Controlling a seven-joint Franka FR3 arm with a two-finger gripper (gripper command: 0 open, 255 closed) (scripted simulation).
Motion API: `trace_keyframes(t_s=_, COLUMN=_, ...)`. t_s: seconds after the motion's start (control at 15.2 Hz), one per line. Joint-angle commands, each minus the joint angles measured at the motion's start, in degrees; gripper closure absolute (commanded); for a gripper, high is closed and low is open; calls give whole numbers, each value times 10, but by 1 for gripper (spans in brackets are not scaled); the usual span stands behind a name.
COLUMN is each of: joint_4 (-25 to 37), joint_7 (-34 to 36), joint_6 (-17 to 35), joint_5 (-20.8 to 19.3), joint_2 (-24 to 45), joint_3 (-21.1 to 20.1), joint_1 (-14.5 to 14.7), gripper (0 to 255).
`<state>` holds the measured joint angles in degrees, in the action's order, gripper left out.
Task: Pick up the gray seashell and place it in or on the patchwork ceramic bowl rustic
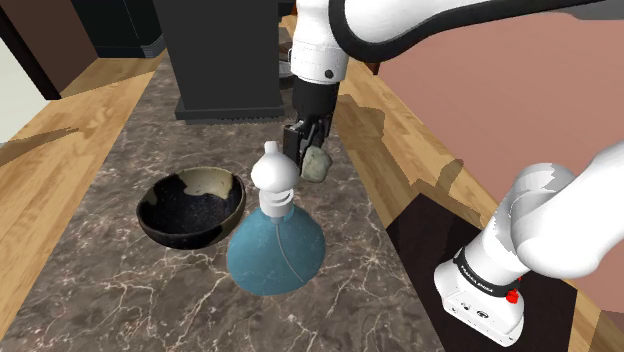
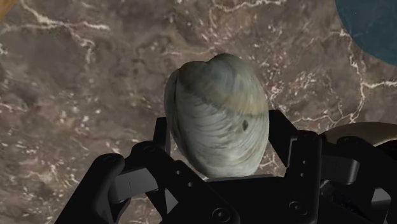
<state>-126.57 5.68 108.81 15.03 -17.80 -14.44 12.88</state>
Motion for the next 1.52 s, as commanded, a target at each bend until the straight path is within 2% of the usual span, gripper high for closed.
trace_keyframes(t_s=0.0, joint_4=15, joint_7=4, joint_6=-16, joint_5=-1, joint_2=-2, joint_3=0, joint_1=0, gripper=255)
trace_keyframes(t_s=0.92, joint_4=121, joint_7=21, joint_6=-122, joint_5=-9, joint_2=-3, joint_3=8, joint_1=-3, gripper=255)
trace_keyframes(t_s=0.99, joint_4=112, joint_7=19, joint_6=-114, joint_5=-9, joint_2=-4, joint_3=8, joint_1=-3, gripper=255)
trace_keyframes(t_s=1.06, joint_4=112, joint_7=19, joint_6=-114, joint_5=-9, joint_2=-4, joint_3=8, joint_1=-3, gripper=0)
trace_keyframes(t_s=1.45, joint_4=9, joint_7=-139, joint_6=-119, joint_5=-35, joint_2=-42, joint_3=19, joint_1=23, gripper=0)
